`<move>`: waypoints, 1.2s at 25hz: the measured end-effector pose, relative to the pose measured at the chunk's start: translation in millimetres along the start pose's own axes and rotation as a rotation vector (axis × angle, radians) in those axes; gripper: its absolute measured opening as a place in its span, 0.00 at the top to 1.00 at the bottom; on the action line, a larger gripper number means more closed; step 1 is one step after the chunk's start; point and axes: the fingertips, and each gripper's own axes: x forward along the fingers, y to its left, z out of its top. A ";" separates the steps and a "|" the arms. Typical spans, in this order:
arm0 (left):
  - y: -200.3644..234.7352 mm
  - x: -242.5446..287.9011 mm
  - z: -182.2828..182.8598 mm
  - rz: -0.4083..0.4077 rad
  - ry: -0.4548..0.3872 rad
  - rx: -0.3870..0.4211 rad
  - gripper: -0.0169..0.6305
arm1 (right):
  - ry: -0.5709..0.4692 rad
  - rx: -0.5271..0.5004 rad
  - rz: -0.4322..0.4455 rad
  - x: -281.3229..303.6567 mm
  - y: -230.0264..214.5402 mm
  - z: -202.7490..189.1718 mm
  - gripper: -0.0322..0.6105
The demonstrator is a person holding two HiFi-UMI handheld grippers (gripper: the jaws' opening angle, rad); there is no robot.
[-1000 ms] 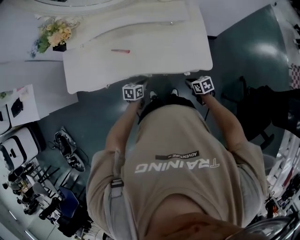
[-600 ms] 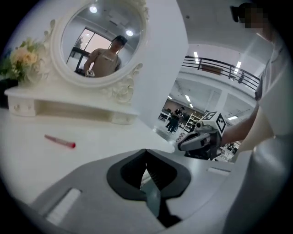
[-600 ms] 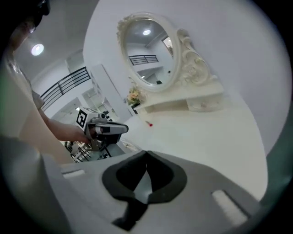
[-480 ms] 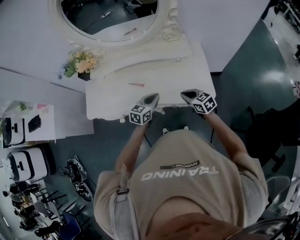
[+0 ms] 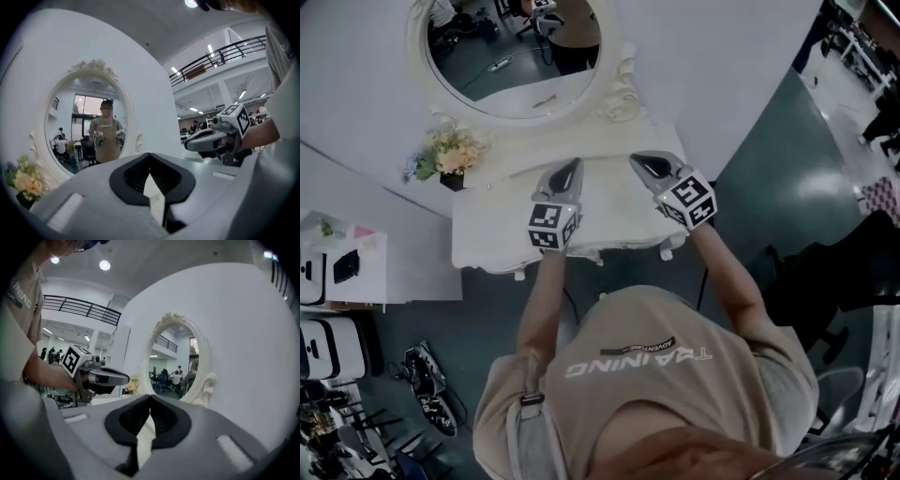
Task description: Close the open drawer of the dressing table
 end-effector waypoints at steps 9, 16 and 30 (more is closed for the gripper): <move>5.8 -22.5 60.6 0.133 -0.165 0.181 0.97 | -0.285 -0.039 -0.282 -36.9 -26.0 68.6 0.94; -6.8 -18.5 45.2 0.096 -0.162 0.161 0.97 | -0.202 -0.011 -0.235 -35.4 -13.6 36.2 0.94; 6.5 -23.9 38.8 0.104 -0.173 0.090 0.97 | -0.132 -0.041 -0.212 -19.6 -1.2 30.6 0.94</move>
